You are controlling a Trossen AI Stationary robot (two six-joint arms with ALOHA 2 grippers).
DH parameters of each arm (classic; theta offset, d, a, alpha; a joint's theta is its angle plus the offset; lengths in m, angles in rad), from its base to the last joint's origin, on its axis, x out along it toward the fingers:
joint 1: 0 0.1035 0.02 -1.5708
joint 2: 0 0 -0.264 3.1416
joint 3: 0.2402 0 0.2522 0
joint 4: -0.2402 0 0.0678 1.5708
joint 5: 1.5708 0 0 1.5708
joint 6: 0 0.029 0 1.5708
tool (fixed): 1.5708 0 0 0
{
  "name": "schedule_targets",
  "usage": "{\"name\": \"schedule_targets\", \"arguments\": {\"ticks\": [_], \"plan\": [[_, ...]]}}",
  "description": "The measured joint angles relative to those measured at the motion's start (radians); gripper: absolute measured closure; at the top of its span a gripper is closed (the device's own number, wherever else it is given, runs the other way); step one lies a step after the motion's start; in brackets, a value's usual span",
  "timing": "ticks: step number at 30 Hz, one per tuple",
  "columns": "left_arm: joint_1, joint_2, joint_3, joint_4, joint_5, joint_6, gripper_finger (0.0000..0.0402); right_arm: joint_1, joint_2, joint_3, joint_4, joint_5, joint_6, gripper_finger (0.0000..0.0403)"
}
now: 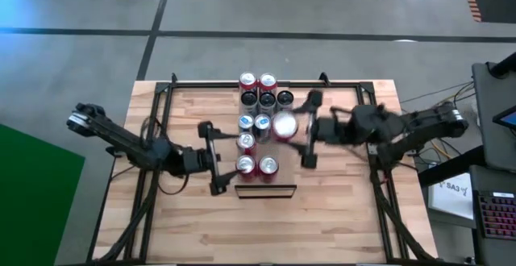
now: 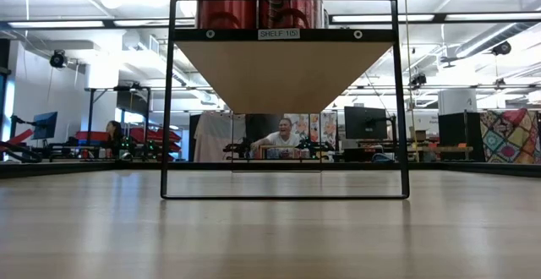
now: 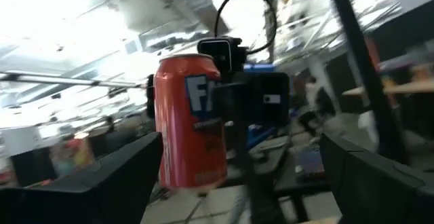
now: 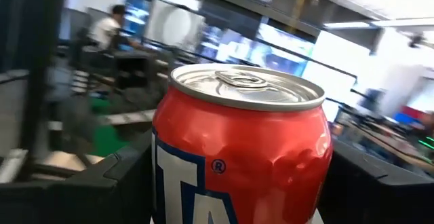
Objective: Place canned beverage on shelf
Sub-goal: Put the orange soda can on the shelf aligned with the other orange soda cans
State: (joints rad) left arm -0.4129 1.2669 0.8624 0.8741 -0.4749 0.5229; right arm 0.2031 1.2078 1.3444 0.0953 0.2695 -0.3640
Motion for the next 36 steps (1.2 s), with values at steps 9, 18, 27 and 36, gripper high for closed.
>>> {"name": "schedule_targets", "arguments": {"ticks": [9,18,27,36], "plan": [[0.14,-0.142,0.009,-0.239,-0.051,0.017,0.0036,-0.309,-0.092,-0.024,-0.151,-0.057,0.054,0.0116],[0.318,-0.178,0.008,-0.321,-0.023,-0.002,0.0036,-0.653,-0.118,-0.122,-0.137,-0.376,0.123,0.0114],[0.426,-0.177,0.02,-0.357,-0.02,-0.044,0.0036,-0.883,-0.156,-0.358,0.089,-0.567,0.209,0.0113],[0.488,-0.169,0.026,-0.352,-0.02,-0.05,0.0036,-0.906,-0.158,-0.503,0.215,-0.576,0.222,0.0113]]}}
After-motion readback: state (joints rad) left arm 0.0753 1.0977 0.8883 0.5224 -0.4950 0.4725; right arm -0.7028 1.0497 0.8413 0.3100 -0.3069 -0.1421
